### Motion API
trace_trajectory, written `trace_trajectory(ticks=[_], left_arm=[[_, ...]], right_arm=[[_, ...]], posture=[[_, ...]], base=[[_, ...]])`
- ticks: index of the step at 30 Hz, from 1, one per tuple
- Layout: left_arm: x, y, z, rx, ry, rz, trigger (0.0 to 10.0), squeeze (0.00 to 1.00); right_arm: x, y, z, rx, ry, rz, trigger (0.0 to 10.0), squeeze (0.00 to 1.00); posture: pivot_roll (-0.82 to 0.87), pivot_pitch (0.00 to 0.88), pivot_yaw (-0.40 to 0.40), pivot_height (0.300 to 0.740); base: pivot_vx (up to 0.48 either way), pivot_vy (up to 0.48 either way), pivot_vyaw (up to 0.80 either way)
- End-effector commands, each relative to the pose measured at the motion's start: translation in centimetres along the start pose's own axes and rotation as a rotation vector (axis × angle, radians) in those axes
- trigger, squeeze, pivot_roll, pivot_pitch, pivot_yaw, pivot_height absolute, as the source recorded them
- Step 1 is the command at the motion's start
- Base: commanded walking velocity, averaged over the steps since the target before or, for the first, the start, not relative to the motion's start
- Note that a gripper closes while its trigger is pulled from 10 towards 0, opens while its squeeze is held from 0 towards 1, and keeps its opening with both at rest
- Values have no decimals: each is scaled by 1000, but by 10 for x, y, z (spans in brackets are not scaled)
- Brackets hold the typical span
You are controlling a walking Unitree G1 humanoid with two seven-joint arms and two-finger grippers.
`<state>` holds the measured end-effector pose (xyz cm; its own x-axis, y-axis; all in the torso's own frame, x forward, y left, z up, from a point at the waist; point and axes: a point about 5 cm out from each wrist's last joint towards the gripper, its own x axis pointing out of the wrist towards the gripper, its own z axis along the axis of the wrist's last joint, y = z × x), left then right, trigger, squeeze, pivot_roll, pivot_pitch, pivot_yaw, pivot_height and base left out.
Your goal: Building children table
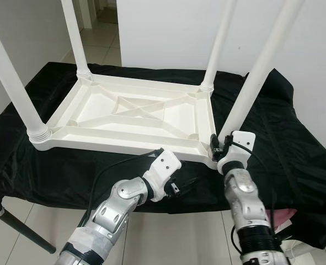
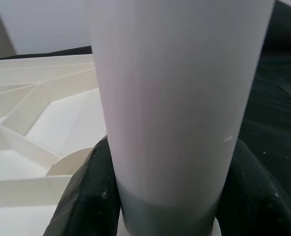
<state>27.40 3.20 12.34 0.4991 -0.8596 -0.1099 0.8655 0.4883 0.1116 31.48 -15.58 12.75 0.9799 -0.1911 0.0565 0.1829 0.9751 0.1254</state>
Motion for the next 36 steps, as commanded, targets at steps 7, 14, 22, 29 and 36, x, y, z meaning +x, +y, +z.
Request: trace_trajectory(ticks=[7, 14, 22, 29, 36], left_arm=[[5, 2, 8, 13, -21, -25, 10000, 0], [6, 5, 9, 14, -24, -20, 10000, 0], [5, 10, 10, 21, -22, -11, 10000, 0], [5, 16, 11, 26, -24, 3, 10000, 0], [7, 16, 11, 32, -23, -6, 10000, 0]], right_arm=[[-3, -8, -10, 21, 53, -61, 10000, 0], [-6, -8, -9, 31, 50, -66, 10000, 1000], [-9, -8, -5, 50, 6, -36, 10000, 1000], [-11, -9, -5, 40, -43, 102, 10000, 0], [0, -15, -7, -9, -32, 147, 10000, 0]], posture=[[-1, 0, -34, 740], [1, 0, -35, 740], [1, 0, -34, 740], [-2, 0, -27, 740], [-4, 0, -21, 740]], base=[[0, 0, 0], [0, 0, 0], [0, 0, 0], [0, 0, 0], [0, 0, 0]])
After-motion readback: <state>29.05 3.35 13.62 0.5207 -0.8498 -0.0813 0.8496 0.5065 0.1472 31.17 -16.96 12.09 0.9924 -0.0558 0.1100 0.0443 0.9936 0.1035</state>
